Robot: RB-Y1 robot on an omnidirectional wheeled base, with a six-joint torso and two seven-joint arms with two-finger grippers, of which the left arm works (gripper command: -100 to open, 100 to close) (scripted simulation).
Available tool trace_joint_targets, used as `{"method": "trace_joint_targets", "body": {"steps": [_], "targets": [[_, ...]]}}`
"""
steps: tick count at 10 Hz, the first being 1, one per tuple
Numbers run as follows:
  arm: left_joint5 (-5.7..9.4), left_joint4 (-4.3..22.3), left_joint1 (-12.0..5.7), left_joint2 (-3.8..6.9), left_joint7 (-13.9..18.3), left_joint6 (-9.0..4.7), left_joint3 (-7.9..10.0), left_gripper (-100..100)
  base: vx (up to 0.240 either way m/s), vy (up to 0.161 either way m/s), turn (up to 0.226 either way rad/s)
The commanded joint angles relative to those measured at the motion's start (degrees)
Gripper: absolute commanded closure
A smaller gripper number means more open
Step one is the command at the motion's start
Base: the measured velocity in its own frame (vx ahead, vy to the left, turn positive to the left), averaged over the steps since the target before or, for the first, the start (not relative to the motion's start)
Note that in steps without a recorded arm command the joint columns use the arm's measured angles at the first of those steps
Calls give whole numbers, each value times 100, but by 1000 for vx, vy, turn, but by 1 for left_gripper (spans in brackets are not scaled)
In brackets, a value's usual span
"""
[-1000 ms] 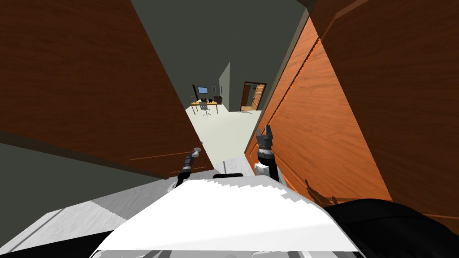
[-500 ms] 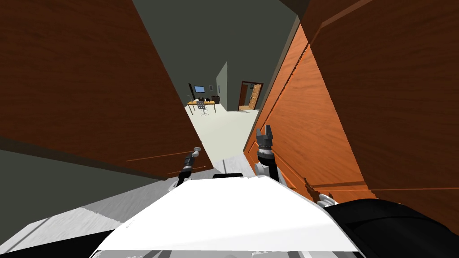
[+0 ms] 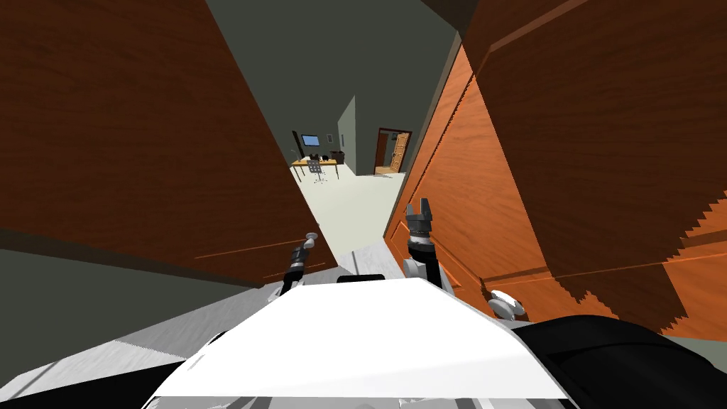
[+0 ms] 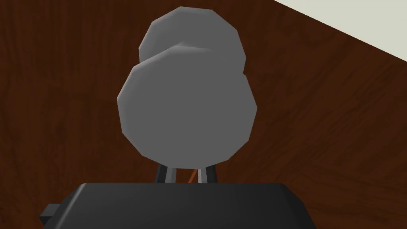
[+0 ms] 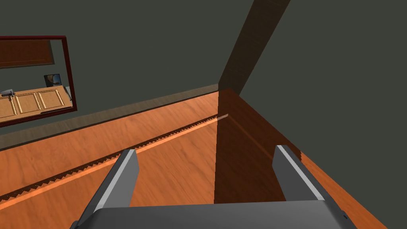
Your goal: Pull the door open
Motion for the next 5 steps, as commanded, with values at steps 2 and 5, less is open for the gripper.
{"method": "trace_joint_targets", "body": {"steps": [2,5], "targets": [[115,-281,7,-104,314,75,-146,100,-44,15,-26],[342,-270,104,-45,738,221,-200,-100,-81,24,-68]]}}
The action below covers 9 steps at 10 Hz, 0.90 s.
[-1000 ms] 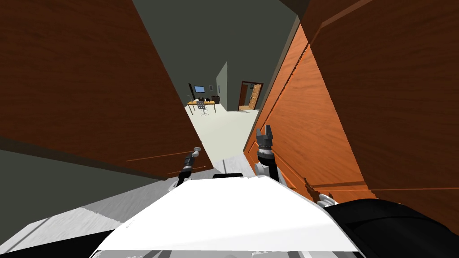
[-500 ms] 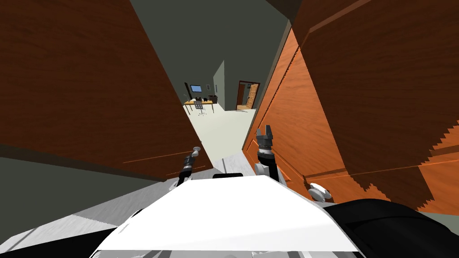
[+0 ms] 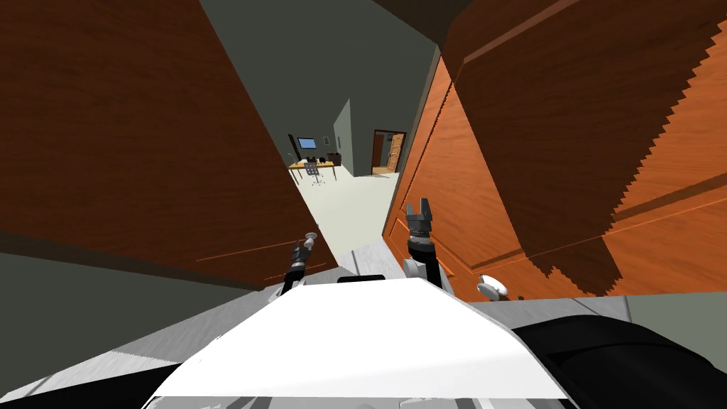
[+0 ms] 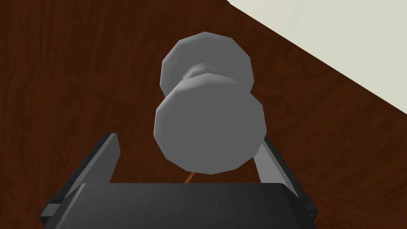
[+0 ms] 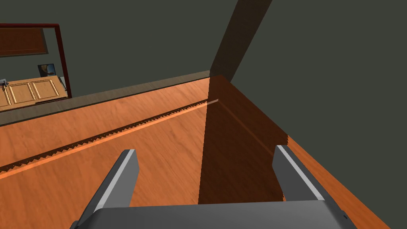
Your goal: Pull the door open
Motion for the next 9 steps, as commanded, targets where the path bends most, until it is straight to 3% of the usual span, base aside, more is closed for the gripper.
{"method": "trace_joint_targets", "body": {"steps": [1,9], "targets": [[70,11,-31,-10,211,22,-52,-100,-100,-32,-16],[486,-63,-114,-59,1403,161,-308,-100,-65,-3,-15]]}}
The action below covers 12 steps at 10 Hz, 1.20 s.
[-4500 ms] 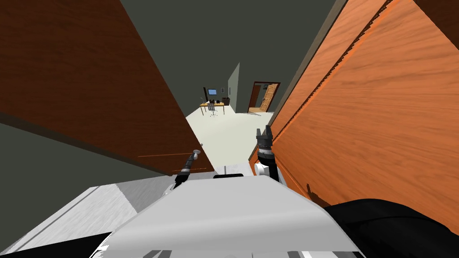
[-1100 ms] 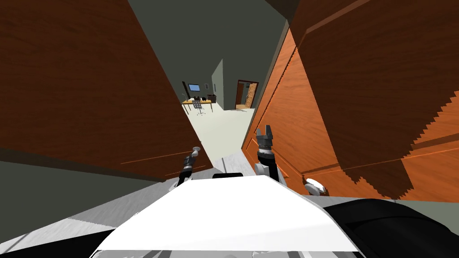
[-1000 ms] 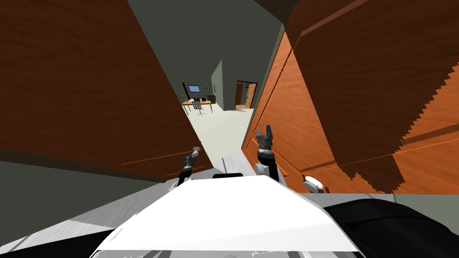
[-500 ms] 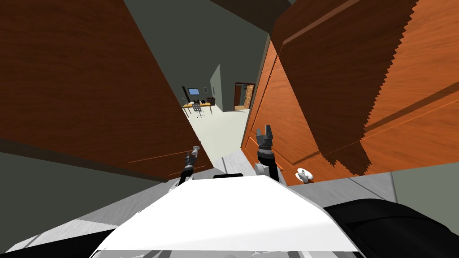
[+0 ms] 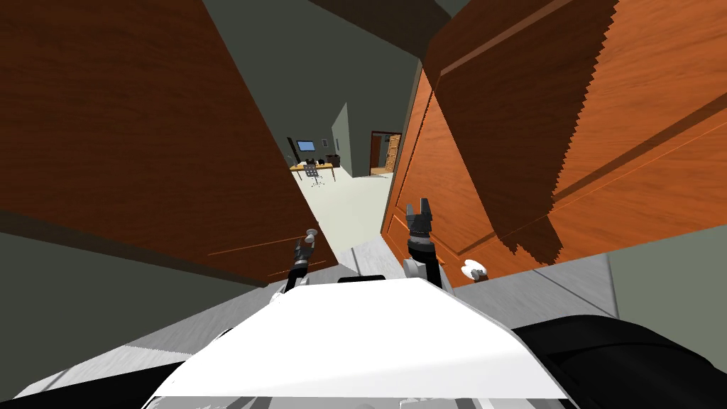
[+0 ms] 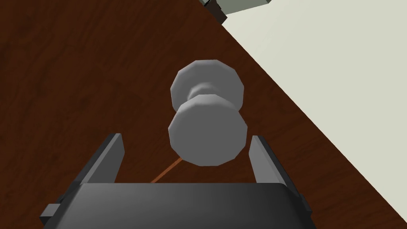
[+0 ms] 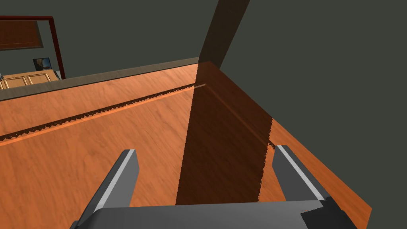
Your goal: Pull the door open
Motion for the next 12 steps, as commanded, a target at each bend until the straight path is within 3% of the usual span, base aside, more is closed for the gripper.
{"method": "trace_joint_targets", "body": {"steps": [1,6,12], "targets": [[38,-13,-6,-6,180,17,-23,-100,-45,0,-7],[288,-55,-56,-37,979,105,-177,-100,-40,2,-13],[478,-86,-94,-61,1767,173,-295,-100,-39,2,-9]]}}
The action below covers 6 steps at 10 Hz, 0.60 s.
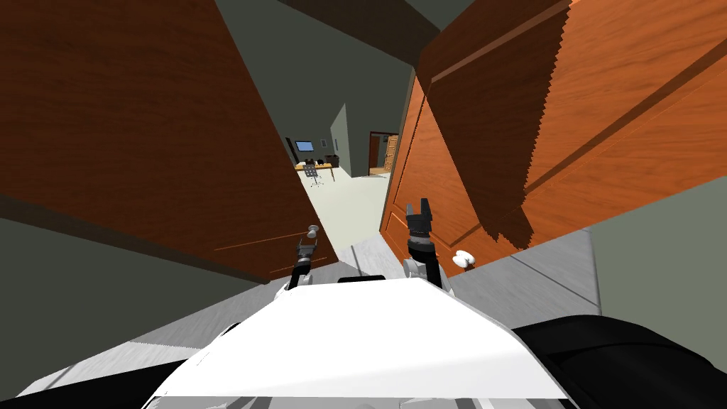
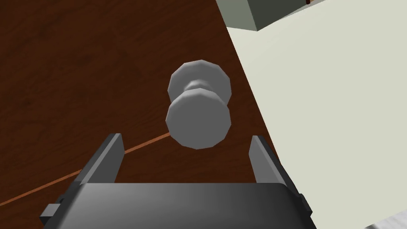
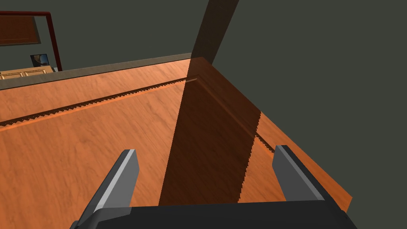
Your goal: Pull the door open
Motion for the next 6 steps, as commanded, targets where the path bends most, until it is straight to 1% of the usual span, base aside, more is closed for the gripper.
{"method": "trace_joint_targets", "body": {"steps": [1,2,3,6], "targets": [[73,-31,-3,-13,286,36,-45,-100,-36,5,-10],[135,-41,-16,-21,441,59,-83,-100,-41,10,-18],[135,-41,-16,-21,503,59,-83,-100,-40,4,-7],[311,-68,-51,-44,1037,125,-193,-100,-57,4,-14]]}}
